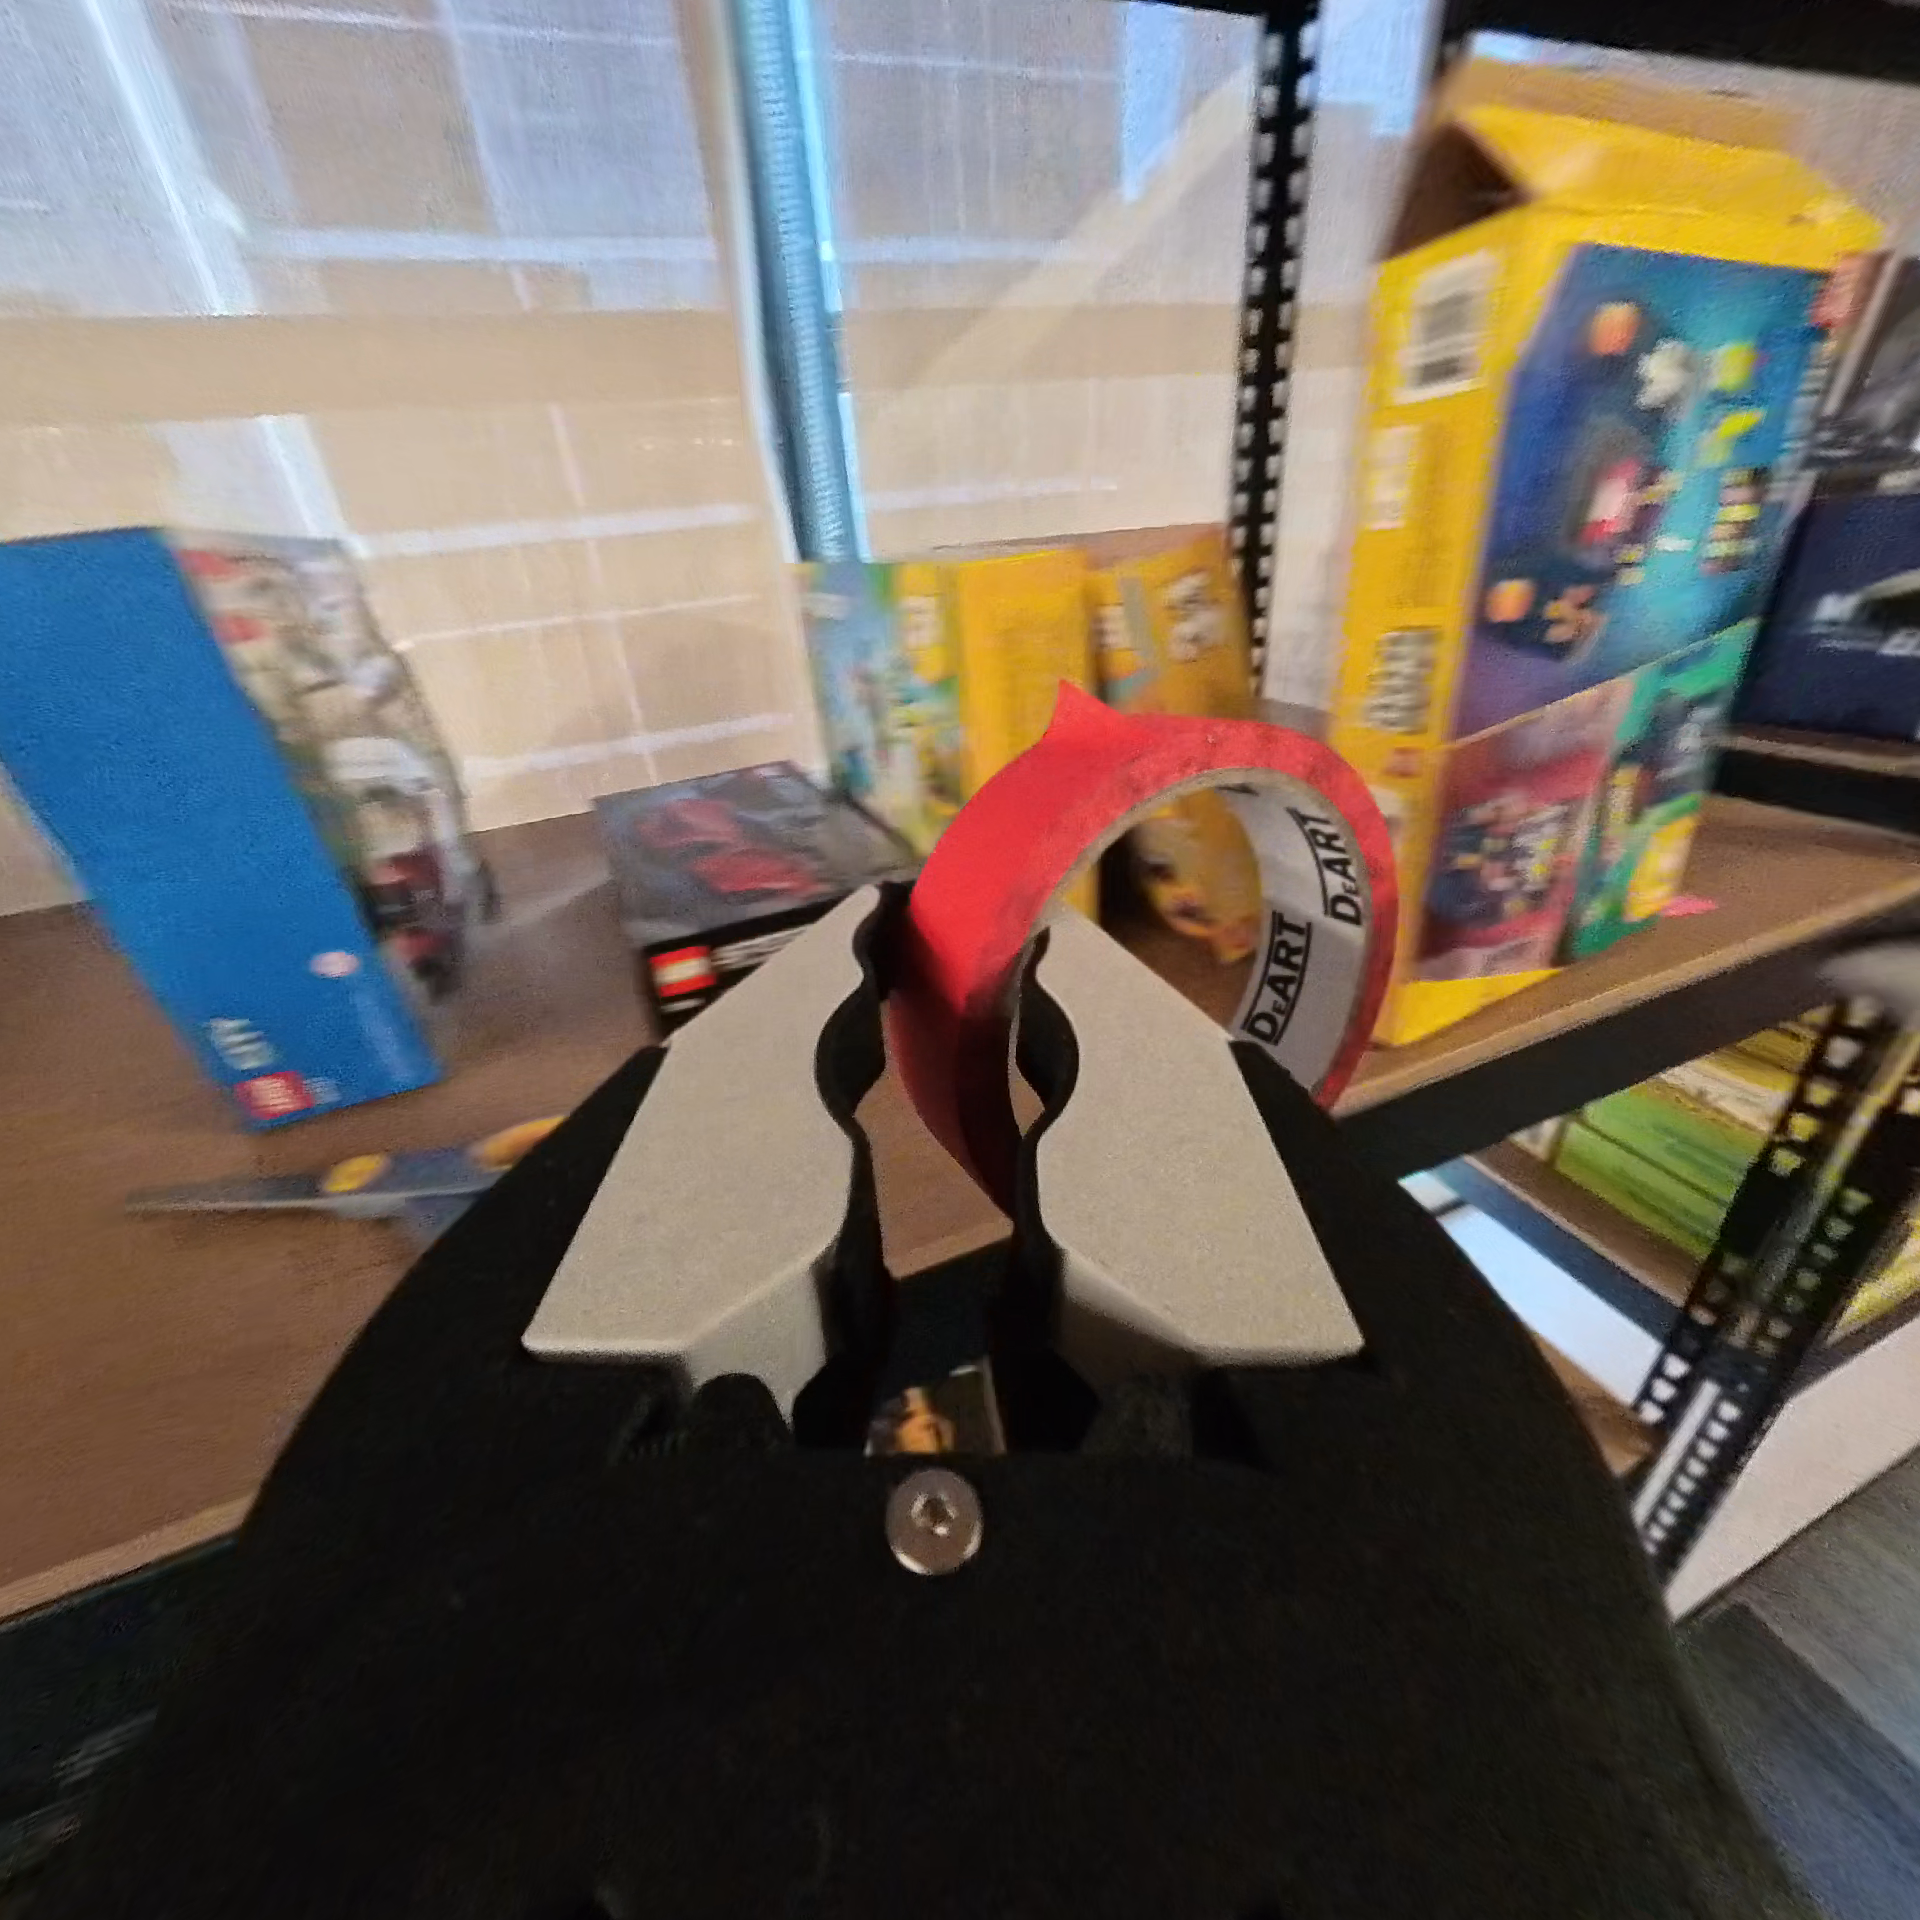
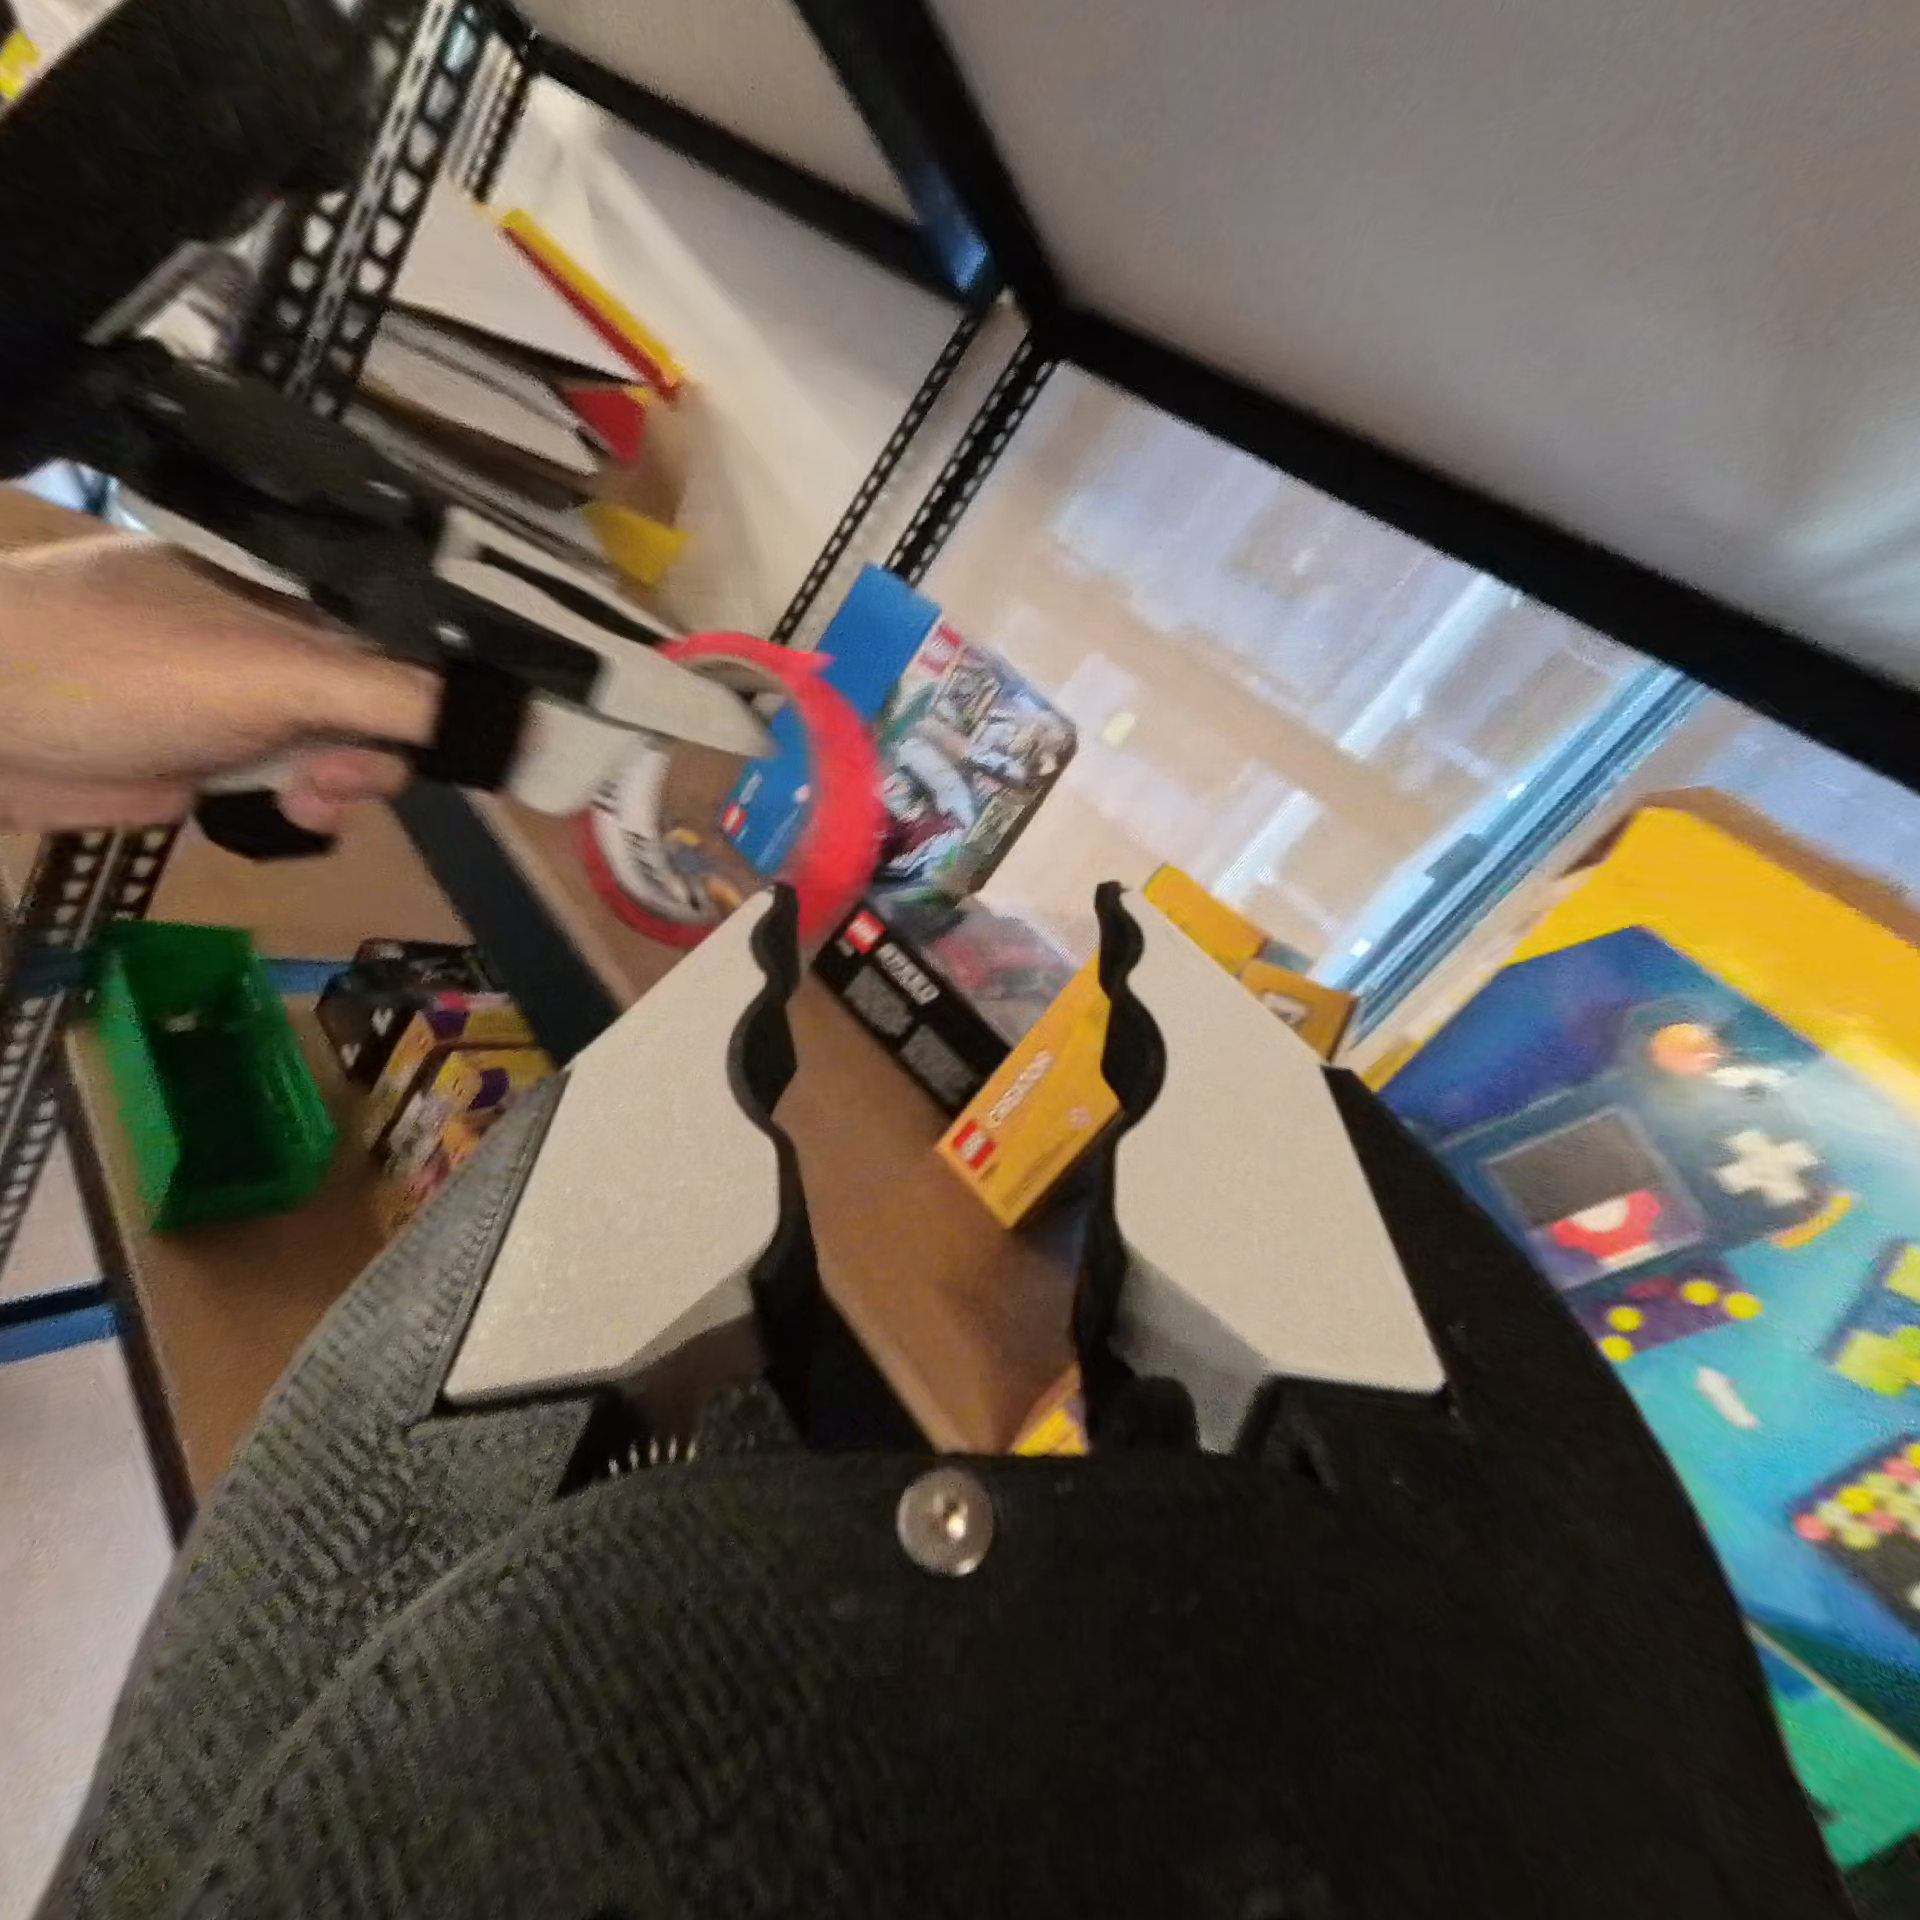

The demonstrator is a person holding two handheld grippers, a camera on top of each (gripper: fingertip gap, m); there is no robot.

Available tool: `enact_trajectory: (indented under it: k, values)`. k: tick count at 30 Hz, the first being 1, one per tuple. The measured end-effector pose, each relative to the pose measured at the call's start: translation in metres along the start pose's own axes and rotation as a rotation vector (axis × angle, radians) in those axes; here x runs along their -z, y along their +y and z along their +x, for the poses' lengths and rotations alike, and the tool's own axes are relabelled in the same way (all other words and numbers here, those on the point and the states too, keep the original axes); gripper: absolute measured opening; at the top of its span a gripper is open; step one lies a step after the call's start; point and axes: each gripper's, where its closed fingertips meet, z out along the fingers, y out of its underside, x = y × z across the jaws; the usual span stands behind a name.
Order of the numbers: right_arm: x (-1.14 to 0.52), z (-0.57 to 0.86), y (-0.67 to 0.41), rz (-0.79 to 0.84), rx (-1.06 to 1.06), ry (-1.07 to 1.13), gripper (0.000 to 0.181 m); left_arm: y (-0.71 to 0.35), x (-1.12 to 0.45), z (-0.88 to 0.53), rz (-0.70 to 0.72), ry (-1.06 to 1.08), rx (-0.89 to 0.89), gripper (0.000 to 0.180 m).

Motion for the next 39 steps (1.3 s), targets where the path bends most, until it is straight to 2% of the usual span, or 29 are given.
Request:
enact_trajectory:
  k: [4,7,8,9,10,11,15,17,20,22,24,28,32,37,39]
  values:
    - [0.031,0.012,0.023,-0.119,0.04,0.122,0.056,-0.007,-0.002,0.105,0.03,0.028,-0.01,0.018]
    - [0.074,0.045,0.033,-0.145,-0.034,0.228,0.052,-0.012,0.008,0.17,0.059,0.052,-0.014,0.018]
    - [0.087,0.053,0.038,-0.161,-0.062,0.234,0.045,-0.014,0.012,0.19,0.07,0.061,-0.007,0.019]
    - [0.099,0.056,0.043,-0.181,-0.074,0.201,0.018,-0.014,0.014,0.207,0.077,0.051,0.002,0.019]
    - [0.111,0.059,0.047,-0.195,-0.071,0.167,0.012,-0.015,0.017,0.224,0.082,0.057,-0.01,0.021]
    - [0.124,0.066,0.053,-0.226,-0.054,0.142,0.01,-0.019,0.023,0.249,0.091,0.132,-0.045,0.023]
    - [0.173,0.078,0.061,-0.239,-0.14,-0.223,0.008,-0.024,0.07,0.33,-0.004,0.651,-0.298,0.062]
    - [0.199,0.079,0.051,-0.168,-0.096,-0.395,0.007,-0.032,0.092,0.345,-0.076,0.891,-0.366,0.055]
    - [0.219,0.083,0.042,-0.157,-0.033,-0.475,0.008,-0.062,0.084,0.356,-0.044,0.997,-0.442,0.039]
    - [0.226,0.084,0.038,-0.158,0.039,-0.477,0.008,-0.062,0.087,0.372,-0.119,1.117,-0.489,0.04]
    - [0.232,0.083,0.038,-0.17,0.073,-0.482,0.008,-0.06,0.08,0.379,-0.172,1.131,-0.548,0.037]
    - [0.243,0.079,0.036,-0.174,0.103,-0.506,0.008,-0.055,0.09,0.396,-0.206,1.239,-0.548,0.024]
    - [0.252,0.08,0.041,-0.198,0.105,-0.512,0.008,-0.054,0.092,0.405,-0.17,1.259,-0.554,0.001]
    - [0.26,0.078,0.053,-0.233,0.084,-0.526,0.008,-0.044,0.087,0.412,-0.164,1.242,-0.63,0.0]
    - [0.259,0.081,0.061,-0.251,0.016,-0.515,0.008,-0.045,0.082,0.411,-0.157,1.191,-0.619,0.0]
